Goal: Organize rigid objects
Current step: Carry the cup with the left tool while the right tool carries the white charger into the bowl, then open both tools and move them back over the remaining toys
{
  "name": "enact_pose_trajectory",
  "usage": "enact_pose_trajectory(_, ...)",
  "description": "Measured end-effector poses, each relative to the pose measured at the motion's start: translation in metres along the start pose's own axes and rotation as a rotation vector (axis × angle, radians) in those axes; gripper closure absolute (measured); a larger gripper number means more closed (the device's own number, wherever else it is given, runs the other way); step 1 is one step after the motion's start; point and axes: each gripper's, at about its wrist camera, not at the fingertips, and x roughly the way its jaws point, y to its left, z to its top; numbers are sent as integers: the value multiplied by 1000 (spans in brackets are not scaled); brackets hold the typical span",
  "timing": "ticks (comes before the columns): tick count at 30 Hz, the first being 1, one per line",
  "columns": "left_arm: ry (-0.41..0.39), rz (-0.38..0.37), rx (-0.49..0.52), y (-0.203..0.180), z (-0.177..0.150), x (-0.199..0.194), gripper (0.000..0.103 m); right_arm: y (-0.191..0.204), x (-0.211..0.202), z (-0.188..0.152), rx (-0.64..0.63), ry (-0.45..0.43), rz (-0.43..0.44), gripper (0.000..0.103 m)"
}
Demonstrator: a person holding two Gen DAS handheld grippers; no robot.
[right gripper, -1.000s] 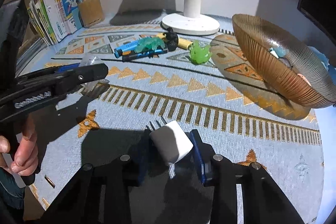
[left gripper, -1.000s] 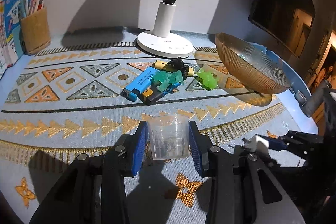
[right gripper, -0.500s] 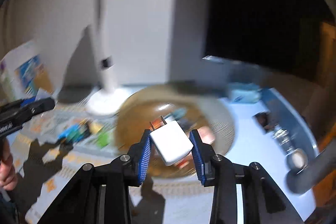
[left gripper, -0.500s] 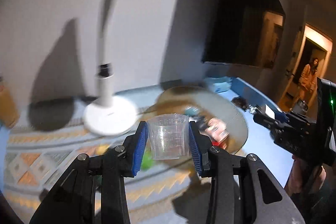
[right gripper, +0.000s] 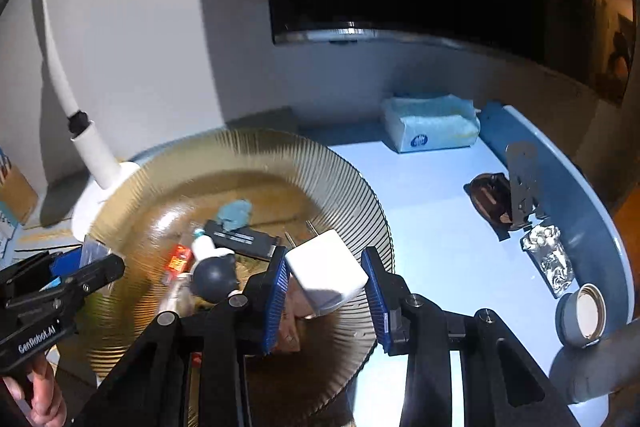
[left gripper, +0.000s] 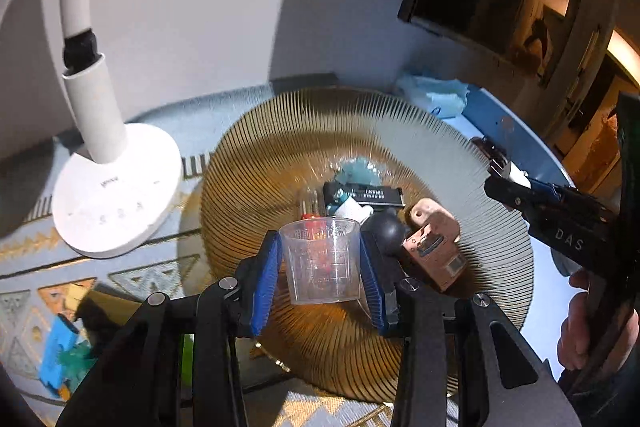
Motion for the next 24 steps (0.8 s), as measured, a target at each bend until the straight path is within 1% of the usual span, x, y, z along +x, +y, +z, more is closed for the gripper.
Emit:
enact_pose_trajectory(4, 17, -3, 30, -6, 1, 6, 65, -8, 14, 2, 24, 30, -37, 67)
enact_pose_trajectory(6, 18, -5, 22, -7, 4, 2, 38, -11, 16, 4, 40, 35, -37, 66)
enact_pose_trajectory(7, 7, -6, 17, -6, 6, -2, 33, -14, 11, 5, 57, 21, -32, 66)
enact_pose_trajectory(9, -41, -25, 8, -3, 9, -23, 31, -18, -4, 7, 84, -8, -16, 66)
enact_pose_trajectory(11, -71, -39, -5, 1, 13, -43, 31, -18, -24, 7, 88, -45, 8, 66)
enact_pose_trajectory(13, -117, -54, -20, 7, 13, -71, 31, -11, -44, 7, 76, -75, 22, 66)
enact_pose_trajectory(16, -199, -56, -28, 14, 9, -123, 31, 7, -80, 5, 55, -127, 77, 65)
enact_pose_trajectory(17, -216, -54, -28, 15, 8, -132, 31, 13, -90, 4, 49, -137, 96, 64)
enact_pose_trajectory(19, -266, -42, -26, 18, 4, -164, 31, 32, -114, 3, 26, -163, 151, 61)
enact_pose_trajectory(20, -299, -30, -27, 22, 0, -185, 31, 40, -124, 2, 17, -174, 170, 54)
enact_pose_trajectory(21, -319, -26, -26, 24, -2, -197, 31, 52, -138, 0, 4, -196, 199, 49)
enact_pose_trajectory(24, -389, 10, -27, 35, -13, -241, 31, 86, -171, -8, -47, -244, 275, 47)
